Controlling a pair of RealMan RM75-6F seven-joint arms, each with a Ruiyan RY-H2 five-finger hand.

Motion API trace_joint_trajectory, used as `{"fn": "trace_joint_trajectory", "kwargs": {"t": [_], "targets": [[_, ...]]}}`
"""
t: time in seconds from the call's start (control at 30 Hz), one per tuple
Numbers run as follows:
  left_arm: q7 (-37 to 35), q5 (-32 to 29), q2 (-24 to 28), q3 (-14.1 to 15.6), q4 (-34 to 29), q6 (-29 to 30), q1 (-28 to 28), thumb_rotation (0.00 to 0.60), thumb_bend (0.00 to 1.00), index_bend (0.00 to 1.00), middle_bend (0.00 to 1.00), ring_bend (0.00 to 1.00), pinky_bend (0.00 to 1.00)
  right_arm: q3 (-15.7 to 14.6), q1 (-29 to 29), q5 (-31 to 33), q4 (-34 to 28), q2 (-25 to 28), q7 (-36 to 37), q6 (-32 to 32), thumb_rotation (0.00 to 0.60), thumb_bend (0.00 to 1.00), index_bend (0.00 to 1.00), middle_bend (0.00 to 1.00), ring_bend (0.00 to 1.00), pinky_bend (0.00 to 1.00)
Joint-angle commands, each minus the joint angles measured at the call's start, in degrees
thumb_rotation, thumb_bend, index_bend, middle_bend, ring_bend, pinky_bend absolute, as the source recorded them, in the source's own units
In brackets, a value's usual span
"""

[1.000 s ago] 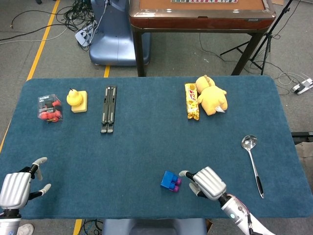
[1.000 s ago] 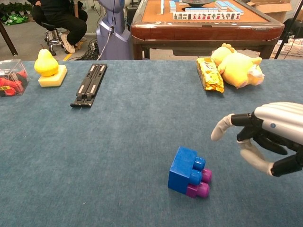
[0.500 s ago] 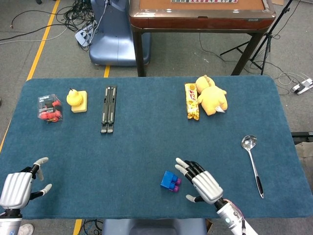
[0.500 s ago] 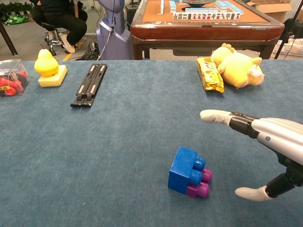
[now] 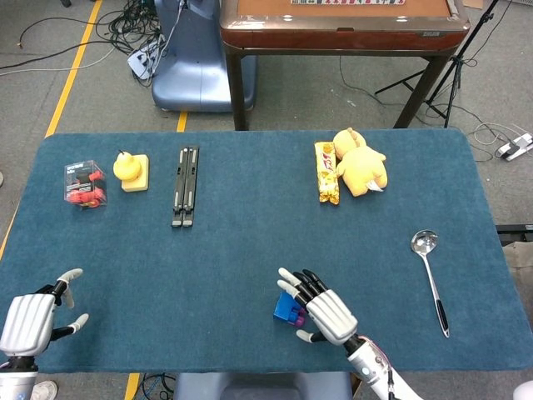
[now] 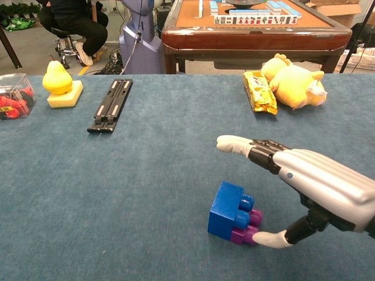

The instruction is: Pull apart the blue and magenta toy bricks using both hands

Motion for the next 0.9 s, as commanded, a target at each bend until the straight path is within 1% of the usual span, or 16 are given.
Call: {"fn": "trace_joint_trajectory", "kwargs": {"t": [0.03,0.43,0.9], "targets": [[-0.05,0.0,0.0,0.02,0.04,-0.03,0.01,0.6,0.14,0.28,0.58,0.55,0.73,0.43,0.52,0.48,0.55,-0.84,-0.42,-1.14,0.6,0.0,0.0,0.0,0.0,0.0],[-0.32,0.03,-0.14,0.1,0.25,0.07,0.15,0.6,0.14,0.28,0.58,0.55,0.73,1.89,1.8,1.29,3.02,-3.69,-1.85,-3.17,0.6,0.0,0.0,0.0,0.0,0.0],[-0.65,0.06,-0.24,0.26,0.43,0.32,0.46,0.6,0.14,0.28,0.58,0.55,0.73,1.84,1.99,2.35,4.94,-4.73,-2.3,-4.17,0.6,0.0,0.0,0.0,0.0,0.0]]}}
